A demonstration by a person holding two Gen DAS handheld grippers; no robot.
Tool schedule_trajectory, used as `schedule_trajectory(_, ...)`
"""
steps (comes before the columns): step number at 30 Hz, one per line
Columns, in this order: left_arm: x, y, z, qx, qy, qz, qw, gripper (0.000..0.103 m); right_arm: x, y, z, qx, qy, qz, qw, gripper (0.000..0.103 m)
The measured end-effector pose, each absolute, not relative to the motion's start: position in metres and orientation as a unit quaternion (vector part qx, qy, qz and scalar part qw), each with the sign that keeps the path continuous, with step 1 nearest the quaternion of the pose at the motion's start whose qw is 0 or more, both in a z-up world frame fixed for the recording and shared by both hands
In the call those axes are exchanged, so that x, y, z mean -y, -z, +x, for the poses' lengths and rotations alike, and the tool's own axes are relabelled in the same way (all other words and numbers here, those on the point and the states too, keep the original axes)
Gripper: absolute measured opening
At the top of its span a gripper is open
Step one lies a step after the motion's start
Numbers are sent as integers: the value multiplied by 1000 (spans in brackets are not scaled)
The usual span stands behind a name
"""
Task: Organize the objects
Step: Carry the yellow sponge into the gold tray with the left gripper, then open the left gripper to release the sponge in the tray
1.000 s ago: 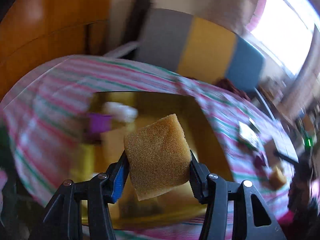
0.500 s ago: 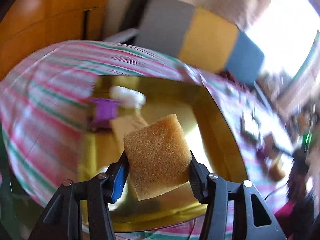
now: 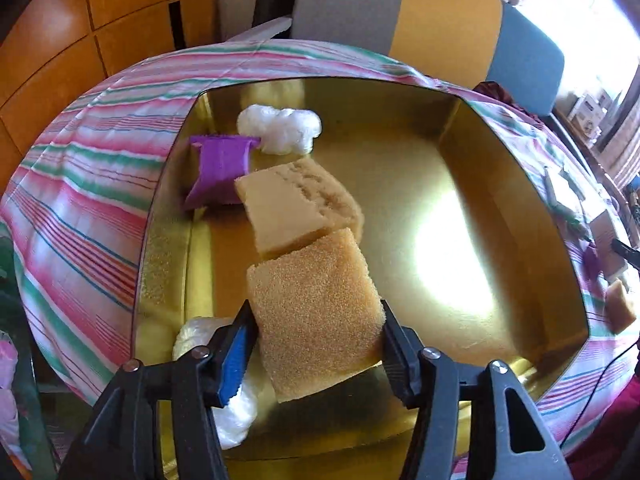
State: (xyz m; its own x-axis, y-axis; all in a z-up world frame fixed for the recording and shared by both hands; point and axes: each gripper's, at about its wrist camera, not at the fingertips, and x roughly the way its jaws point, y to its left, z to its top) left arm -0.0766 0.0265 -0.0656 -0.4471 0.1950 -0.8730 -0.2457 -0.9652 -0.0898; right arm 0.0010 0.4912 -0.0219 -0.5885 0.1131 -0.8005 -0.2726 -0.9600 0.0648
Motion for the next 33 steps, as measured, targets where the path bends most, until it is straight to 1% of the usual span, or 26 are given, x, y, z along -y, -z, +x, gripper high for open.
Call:
schedule_trajectory(5,-25,54,-70,-20,-858,-493,139,68,-491,19,3,-92,-889,-435,107,52)
schedule_trajectory(8,-23,48,-67,-27,-861,-488,138,72,-492,19,3,-98,-889,-435,108,52)
schedule_trajectory(12,-15,36,-65,-19,-869,-478,129,73,-492,12,6,-109,-890,-427,112,52)
schedule_trajectory(16,-5,16,-55,-18,-889,-446,103,73,-475,-7,7,-119,-900,-408,101,52)
schedule_trajectory(20,3,5,-51,-15,-901,-427,79,73,-430,-25,-3,-104,-909,-399,59,54)
schedule_trajectory(24,10,1,-52,-5,-904,-422,69,73,-366,-40,-22,-84,-915,-395,-6,54)
schedule_trajectory(30,29,8,-54,20,-901,-429,56,73,-266,-47,-54,-51,-906,-409,-96,54)
schedule_trajectory(33,42,12,-54,40,-898,-434,55,72,-231,-49,-63,-17,-907,-406,-114,48)
